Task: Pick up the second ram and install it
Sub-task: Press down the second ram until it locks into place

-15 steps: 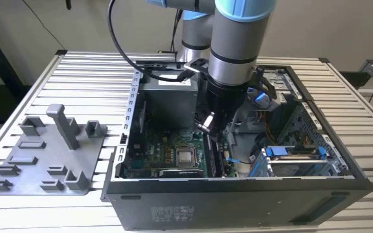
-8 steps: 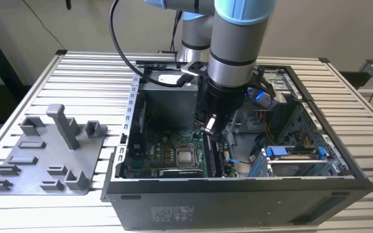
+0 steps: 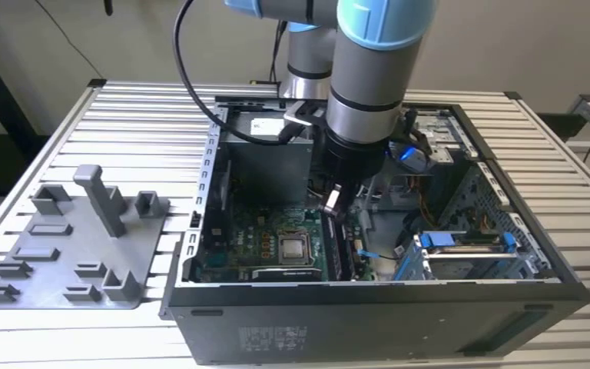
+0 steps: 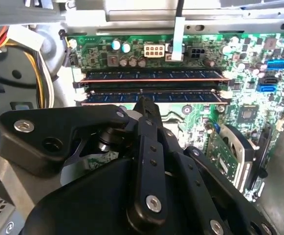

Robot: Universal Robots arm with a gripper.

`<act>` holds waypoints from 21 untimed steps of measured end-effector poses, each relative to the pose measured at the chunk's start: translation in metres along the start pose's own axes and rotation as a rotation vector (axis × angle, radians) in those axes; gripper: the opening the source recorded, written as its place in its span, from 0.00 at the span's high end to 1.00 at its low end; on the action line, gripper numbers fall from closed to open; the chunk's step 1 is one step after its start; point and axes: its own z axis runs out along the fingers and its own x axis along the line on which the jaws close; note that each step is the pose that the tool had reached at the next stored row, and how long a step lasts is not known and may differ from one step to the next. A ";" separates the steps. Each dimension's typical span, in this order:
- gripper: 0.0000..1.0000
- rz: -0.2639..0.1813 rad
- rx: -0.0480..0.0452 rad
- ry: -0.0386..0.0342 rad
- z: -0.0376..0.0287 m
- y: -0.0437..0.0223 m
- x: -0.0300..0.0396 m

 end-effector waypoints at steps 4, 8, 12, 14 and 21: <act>0.89 -0.024 -0.0109 -0.0156 0.0020 0.0014 0.0010; 0.89 -0.047 -0.0187 -0.0263 0.0038 0.0025 0.0017; 0.89 -0.064 -0.0240 -0.0334 0.0050 0.0034 0.0024; 0.89 -0.068 -0.0261 -0.0367 0.0054 0.0038 0.0026; 0.89 -0.068 -0.0268 -0.0378 0.0055 0.0042 0.0029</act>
